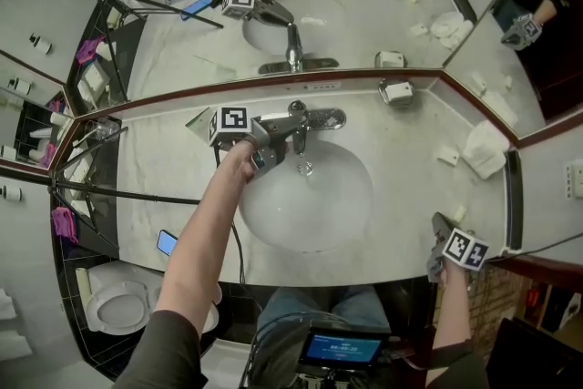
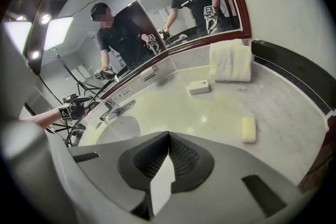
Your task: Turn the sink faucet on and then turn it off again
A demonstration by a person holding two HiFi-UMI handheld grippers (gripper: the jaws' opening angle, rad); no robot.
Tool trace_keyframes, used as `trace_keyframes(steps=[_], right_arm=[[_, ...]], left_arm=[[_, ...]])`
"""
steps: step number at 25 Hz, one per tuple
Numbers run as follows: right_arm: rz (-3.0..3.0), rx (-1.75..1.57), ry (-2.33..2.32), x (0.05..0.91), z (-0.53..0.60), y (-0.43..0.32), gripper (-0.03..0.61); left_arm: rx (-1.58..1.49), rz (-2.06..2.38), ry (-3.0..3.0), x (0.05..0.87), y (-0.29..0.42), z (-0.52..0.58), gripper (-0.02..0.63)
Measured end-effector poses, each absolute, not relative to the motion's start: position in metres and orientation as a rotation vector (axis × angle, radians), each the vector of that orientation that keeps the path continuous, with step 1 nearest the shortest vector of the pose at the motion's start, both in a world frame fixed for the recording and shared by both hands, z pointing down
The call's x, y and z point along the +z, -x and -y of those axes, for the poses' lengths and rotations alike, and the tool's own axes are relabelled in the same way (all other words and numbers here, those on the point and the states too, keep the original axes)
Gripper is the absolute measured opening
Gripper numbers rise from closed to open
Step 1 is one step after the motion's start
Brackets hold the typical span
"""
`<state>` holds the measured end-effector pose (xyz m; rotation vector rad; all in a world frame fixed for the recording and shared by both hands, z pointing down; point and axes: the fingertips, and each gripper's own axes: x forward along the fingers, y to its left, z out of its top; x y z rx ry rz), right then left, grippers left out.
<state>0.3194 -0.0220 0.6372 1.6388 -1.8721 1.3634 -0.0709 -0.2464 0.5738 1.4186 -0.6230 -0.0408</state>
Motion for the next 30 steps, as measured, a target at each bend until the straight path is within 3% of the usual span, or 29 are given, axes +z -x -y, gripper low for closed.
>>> trace_keyframes(steps=[2, 8, 21, 30], right_arm=[[1.883, 1.361, -1.636, 0.636, 0.021, -0.320, 0.006], [1.921, 1.350, -1.620, 0.625, 0.023, -0.318, 0.006], [2.000, 1.299, -1.636, 0.593, 0.032, -0.329, 0.006], [2.023, 1.302, -1.662, 0.586, 0.031, -0.340, 0.006]], left_arm=[[-0.065, 0.620, -1.441, 0.560, 0.074, 0.242, 0.048], [-0.095, 0.669, -1.535, 0.517, 0.076, 0.228, 0.002], [-0.066, 0.734, -1.919, 0.428, 0.056, 0.168, 0.001], [0.143, 0.915, -2.163, 0.422, 0.060, 0.131, 0.001]])
